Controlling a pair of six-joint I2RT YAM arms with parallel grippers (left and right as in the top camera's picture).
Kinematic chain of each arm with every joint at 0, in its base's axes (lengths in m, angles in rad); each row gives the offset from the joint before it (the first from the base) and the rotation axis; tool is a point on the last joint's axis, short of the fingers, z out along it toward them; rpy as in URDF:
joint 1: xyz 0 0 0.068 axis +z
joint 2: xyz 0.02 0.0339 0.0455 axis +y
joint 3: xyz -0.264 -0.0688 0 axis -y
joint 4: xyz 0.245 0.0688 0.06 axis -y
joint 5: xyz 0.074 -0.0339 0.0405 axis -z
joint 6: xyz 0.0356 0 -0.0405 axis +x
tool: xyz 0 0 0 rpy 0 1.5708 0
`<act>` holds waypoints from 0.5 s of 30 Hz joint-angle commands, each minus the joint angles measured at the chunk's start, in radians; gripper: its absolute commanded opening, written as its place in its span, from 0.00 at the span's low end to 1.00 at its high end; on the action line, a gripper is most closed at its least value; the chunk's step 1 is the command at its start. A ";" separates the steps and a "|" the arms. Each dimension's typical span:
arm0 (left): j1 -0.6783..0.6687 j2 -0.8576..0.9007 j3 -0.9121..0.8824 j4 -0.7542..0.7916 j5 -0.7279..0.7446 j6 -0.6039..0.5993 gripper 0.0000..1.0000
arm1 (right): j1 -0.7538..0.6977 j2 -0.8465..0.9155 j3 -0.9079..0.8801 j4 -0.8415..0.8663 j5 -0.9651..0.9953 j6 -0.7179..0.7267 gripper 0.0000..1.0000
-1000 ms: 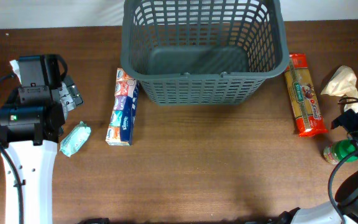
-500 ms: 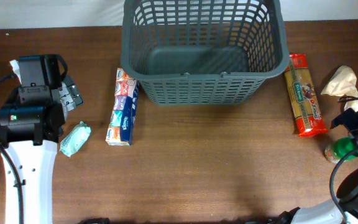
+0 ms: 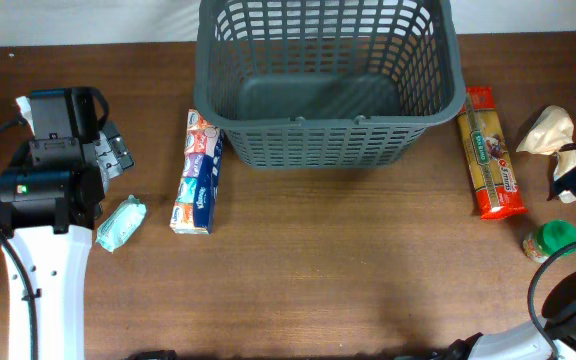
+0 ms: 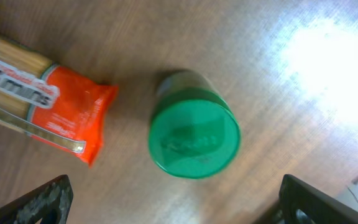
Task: Pack container
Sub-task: 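Move the right gripper down over the green-lidded jar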
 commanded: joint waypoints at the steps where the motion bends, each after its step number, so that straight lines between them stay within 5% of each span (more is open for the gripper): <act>1: 0.004 -0.016 0.015 -0.001 -0.007 0.000 1.00 | -0.002 0.003 0.019 -0.013 0.072 0.019 0.99; 15: 0.004 -0.016 0.015 -0.001 -0.007 0.000 0.99 | -0.074 -0.014 -0.031 0.023 -0.088 -0.129 0.99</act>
